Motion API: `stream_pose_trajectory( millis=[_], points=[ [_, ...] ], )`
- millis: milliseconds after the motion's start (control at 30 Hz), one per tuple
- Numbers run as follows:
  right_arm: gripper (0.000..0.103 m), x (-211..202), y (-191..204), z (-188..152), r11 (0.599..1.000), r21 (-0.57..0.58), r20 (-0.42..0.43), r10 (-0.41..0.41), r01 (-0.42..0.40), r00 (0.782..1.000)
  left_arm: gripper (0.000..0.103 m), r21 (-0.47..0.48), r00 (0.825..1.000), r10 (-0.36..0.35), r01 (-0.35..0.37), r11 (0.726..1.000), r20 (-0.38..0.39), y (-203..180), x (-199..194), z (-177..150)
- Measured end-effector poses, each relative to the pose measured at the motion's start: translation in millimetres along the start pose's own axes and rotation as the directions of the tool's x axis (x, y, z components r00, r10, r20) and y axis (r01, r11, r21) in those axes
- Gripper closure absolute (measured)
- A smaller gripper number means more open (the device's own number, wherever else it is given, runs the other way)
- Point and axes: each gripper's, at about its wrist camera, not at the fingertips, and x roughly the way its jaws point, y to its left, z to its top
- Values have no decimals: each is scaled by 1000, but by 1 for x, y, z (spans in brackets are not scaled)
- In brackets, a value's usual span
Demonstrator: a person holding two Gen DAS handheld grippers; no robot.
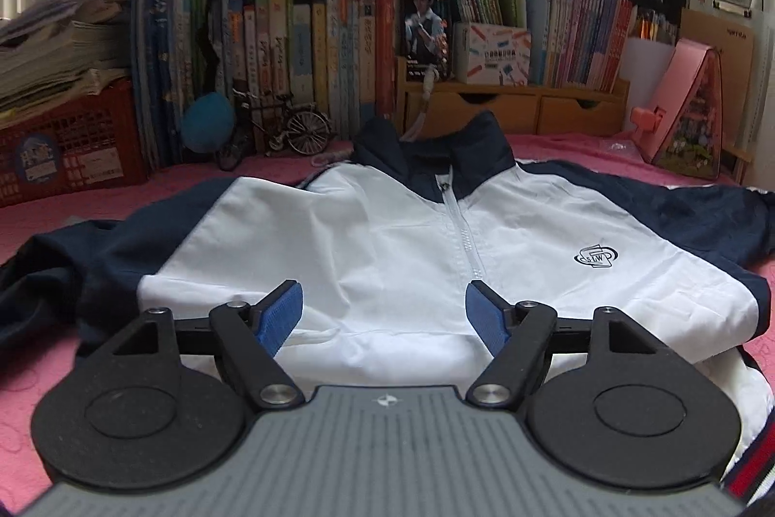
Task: Fold clothes
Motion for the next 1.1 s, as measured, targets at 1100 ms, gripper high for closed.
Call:
stream_pose_trajectory(
  millis=[1100],
  points=[
    [24,-225,250,-128,678,-629,91,550,-380,830,29,210,998,58,-54,976,-17,-14,-106,-103]
  ],
)
